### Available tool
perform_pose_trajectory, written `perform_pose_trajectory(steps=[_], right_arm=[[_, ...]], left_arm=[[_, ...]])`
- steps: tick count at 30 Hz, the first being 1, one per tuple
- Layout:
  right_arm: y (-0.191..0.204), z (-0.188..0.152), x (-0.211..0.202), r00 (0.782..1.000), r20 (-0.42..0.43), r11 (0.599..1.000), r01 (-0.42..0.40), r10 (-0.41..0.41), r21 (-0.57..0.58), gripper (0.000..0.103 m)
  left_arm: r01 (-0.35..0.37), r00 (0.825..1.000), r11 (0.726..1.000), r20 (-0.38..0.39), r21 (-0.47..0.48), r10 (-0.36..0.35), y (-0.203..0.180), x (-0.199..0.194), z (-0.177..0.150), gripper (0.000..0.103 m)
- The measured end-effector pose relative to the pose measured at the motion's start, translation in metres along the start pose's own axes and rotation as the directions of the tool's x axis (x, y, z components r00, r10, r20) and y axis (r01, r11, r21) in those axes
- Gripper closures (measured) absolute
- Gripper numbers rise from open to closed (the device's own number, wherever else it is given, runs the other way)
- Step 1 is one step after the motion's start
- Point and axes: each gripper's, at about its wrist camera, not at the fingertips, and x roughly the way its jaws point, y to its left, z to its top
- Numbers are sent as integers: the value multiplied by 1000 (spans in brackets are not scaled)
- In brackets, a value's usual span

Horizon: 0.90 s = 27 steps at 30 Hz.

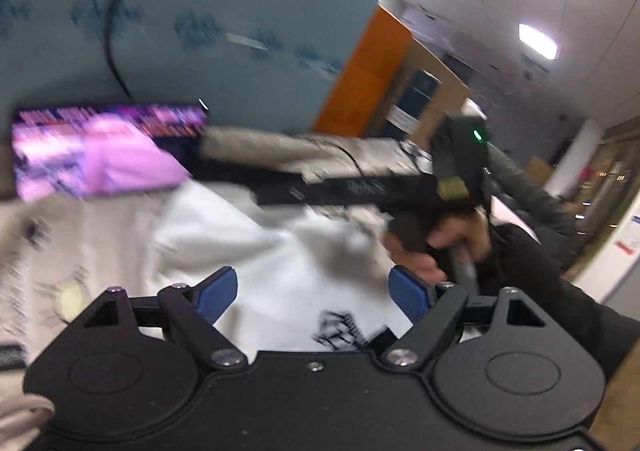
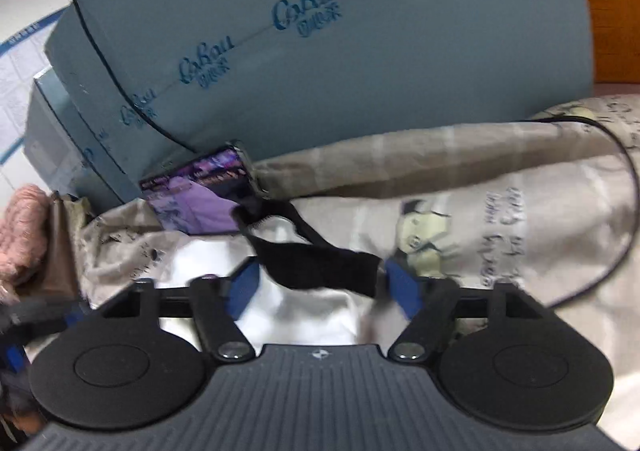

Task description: Fold clothes

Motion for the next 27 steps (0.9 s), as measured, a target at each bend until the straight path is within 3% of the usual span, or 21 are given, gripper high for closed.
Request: perform_pose_trajectory(steps=[1, 4, 8, 10, 14, 17, 19, 22, 25, 27], right_arm=[[1, 0, 2, 1000, -5, 1000, -15, 15, -11, 80], [9, -2, -6, 996, 39, 996, -73, 75, -56, 90], [31, -10, -31, 979, 100, 965, -155, 179, -211, 92], [42, -16, -44, 968, 115, 937, -178, 221, -302, 92], [67, -36, -69, 958, 99, 840, -185, 271, -510, 92], [87, -60, -84, 956, 66, 723, -170, 285, -669, 92], [96, -77, -97, 954, 54, 648, -158, 295, -745, 92], [103, -97, -113, 948, 7, 571, -186, 318, -800, 92], [107, -112, -117, 955, -47, 521, -200, 292, -830, 92], [106, -116, -118, 957, -77, 524, -220, 281, -823, 92]], left_arm=[[-6, 1000, 1000, -23, -4, 5, 1, 5, -2, 20], [-5, 999, 999, -33, -43, 4, 11, 12, -6, 19], [65, 997, 983, 42, -173, -59, 24, 1, -5, 15], [109, 992, 952, 96, -287, -85, 34, -7, -5, 15], [257, 961, 863, 207, -434, -182, 48, -23, -6, 14], [309, 948, 838, 217, -450, -233, 43, -24, -11, 14], [321, 945, 834, 211, -449, -250, 38, -25, -14, 14], [309, 950, 837, 187, -452, -249, 31, -26, -21, 14], [286, 958, 842, 152, -457, -243, 25, -28, -32, 14], [281, 960, 840, 135, -464, -247, 22, -29, -40, 14]])
